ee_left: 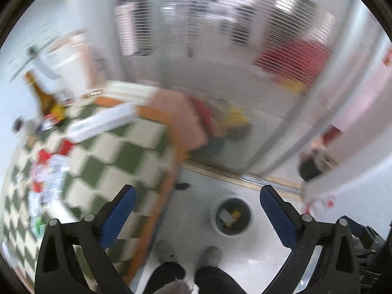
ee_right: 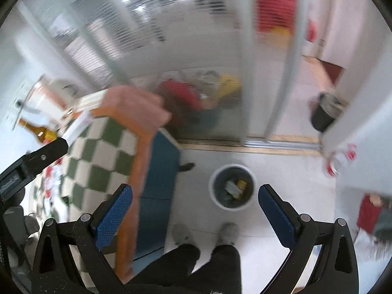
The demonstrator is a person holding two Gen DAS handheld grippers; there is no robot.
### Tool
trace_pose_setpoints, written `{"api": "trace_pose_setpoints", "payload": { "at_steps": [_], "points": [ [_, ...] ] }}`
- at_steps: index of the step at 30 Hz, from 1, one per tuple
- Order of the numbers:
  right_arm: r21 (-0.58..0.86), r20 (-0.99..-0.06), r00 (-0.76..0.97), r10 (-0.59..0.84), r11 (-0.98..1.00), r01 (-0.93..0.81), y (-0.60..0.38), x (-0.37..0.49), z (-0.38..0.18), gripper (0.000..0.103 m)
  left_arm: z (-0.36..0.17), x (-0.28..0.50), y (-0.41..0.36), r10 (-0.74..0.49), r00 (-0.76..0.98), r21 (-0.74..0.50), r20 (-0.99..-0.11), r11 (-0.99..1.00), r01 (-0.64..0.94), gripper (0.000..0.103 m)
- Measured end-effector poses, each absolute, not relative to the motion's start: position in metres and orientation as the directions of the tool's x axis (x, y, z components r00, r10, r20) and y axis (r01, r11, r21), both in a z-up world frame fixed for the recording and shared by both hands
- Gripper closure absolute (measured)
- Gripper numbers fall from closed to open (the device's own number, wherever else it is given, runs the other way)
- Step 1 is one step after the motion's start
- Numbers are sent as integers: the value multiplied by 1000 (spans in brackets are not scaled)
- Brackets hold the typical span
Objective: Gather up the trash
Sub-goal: 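Grasp the green sachet with left tool while right tool grasps dark wrapper, then carry the sachet and dark wrapper to the bin and open both tools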
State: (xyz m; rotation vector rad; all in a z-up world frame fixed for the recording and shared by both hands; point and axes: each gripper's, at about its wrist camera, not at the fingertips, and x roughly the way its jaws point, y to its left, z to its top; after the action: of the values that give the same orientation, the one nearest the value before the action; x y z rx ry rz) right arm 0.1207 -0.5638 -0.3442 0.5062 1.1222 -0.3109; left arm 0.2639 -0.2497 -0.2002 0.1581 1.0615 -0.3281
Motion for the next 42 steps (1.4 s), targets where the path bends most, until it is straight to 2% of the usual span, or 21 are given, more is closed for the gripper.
{"api": "trace_pose_setpoints", "payload": {
  "at_steps": [3,7,13,17,22,24,25,26,28,30,31,33,34,35,37,38,42],
  "points": [
    [256,-919,381,103,889,379,-511,169,-349,0,-194,288,-169,-53,471,36,-880,983,177,0],
    [288,-927,312,208,927,240,-435,221,-373,0,-202,299,-48,102,415,86,-904,995,-56,0],
    [306,-937,200,288,950,68,-327,283,-427,2,-257,288,125,243,229,139,-942,909,-393,0],
    [323,-942,94,322,946,3,-265,314,-471,31,-292,283,171,230,146,134,-962,867,-480,0],
    [341,-939,17,342,939,-45,-214,337,-506,45,-327,290,194,155,113,79,-982,864,-497,1],
    [344,-939,-4,344,937,-63,-202,340,-515,59,-337,294,199,121,117,47,-986,864,-501,1],
    [339,-941,-11,339,938,-79,-195,337,-520,73,-341,296,200,108,120,34,-987,866,-500,1],
    [327,-945,-2,328,940,-96,-188,341,-519,76,-345,298,200,84,129,9,-988,868,-496,1],
    [311,-949,19,315,943,-120,-182,339,-518,76,-350,302,201,63,138,-14,-988,867,-497,1],
    [318,-946,24,322,943,-102,-183,341,-518,77,-356,306,203,26,159,-59,-987,862,-503,14],
    [316,-947,27,320,944,-91,-186,342,-517,77,-360,309,204,11,159,-72,-987,858,-508,29],
    [309,-949,42,312,949,-68,-195,347,-510,77,-360,310,205,31,182,-67,-983,861,-503,37],
    [305,-950,49,308,950,-59,-200,348,-508,77,-359,311,205,51,184,-48,-982,868,-495,54],
    [301,-951,60,304,952,-45,-206,351,-505,77,-358,310,205,82,184,-19,-980,872,-489,78],
    [300,-950,81,301,954,-23,-218,352,-500,77,-358,307,209,108,181,10,-978,880,-475,99],
    [300,-950,88,300,954,-13,-221,355,-497,77,-358,305,211,109,180,11,-977,880,-475,102],
    [316,-943,121,311,948,29,-236,362,-487,77,-352,288,223,103,194,-2,-976,880,-476,103]
  ]
}}
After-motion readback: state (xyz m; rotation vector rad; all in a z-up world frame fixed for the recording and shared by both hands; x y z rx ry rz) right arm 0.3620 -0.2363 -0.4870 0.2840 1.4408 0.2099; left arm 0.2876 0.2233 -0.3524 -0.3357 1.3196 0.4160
